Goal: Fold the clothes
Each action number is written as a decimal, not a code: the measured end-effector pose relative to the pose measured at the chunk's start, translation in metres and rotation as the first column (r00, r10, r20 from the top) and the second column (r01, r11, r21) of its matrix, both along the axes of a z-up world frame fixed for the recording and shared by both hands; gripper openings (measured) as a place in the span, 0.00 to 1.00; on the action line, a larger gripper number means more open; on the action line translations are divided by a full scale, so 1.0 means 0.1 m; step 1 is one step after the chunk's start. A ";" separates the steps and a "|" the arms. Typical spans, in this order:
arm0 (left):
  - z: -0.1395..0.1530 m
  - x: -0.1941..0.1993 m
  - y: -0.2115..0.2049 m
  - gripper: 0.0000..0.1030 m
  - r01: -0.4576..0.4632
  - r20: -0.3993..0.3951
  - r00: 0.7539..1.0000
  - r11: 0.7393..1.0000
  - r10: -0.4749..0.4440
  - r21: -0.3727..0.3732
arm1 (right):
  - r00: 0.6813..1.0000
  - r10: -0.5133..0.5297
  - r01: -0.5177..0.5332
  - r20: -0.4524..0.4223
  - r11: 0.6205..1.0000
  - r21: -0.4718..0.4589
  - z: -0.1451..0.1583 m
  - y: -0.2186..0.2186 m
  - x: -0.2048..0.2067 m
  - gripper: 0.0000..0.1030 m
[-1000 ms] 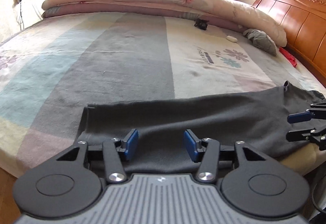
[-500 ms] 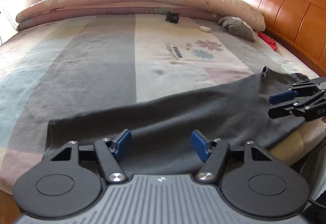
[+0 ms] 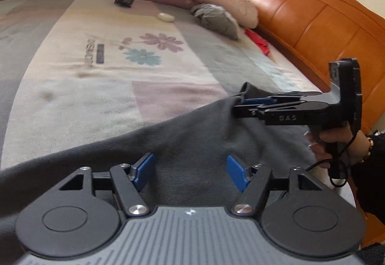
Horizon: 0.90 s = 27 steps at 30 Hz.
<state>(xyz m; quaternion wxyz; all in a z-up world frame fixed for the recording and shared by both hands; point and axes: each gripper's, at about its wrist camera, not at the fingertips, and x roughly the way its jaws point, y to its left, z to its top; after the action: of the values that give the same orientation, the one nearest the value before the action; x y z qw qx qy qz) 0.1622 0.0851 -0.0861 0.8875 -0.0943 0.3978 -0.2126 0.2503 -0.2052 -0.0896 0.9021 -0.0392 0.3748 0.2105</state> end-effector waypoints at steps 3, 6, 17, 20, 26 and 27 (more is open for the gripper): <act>-0.08 0.04 0.07 0.66 -0.060 -0.004 0.998 0.998 0.060 -0.019 | 0.997 -0.071 0.071 0.001 0.997 0.009 0.03 -0.22 0.05 0.07; -0.03 0.02 0.13 0.66 -0.120 0.009 0.993 0.992 0.120 -0.023 | 0.994 -0.114 0.113 0.006 0.993 0.027 0.08 -0.35 0.04 0.11; -0.04 0.17 -0.01 0.69 -0.117 0.003 0.993 0.993 0.117 -0.001 | 0.998 0.030 -0.027 0.057 0.998 -0.056 -0.02 -0.09 -0.19 0.12; -0.05 0.17 0.01 0.70 -0.119 0.003 0.993 0.993 0.119 -0.009 | 0.995 -0.085 0.089 0.052 0.993 -0.081 0.05 -0.30 -0.23 0.13; 0.03 0.16 -0.07 0.69 -0.123 0.010 0.992 0.992 0.123 0.002 | 0.997 -0.041 0.042 0.065 0.999 -0.016 0.20 -0.20 -0.37 0.19; 0.05 0.15 -0.07 0.69 -0.124 0.012 0.992 0.992 0.124 -0.002 | 0.998 -0.027 0.028 0.063 1.000 -0.009 0.20 -0.14 -0.35 0.19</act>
<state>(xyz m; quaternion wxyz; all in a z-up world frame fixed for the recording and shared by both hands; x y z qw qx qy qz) 0.1774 0.0776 -0.0811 0.9014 -0.1180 0.3855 -0.1579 0.2155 -0.2196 -0.0700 0.9159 -0.0449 0.3479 0.1949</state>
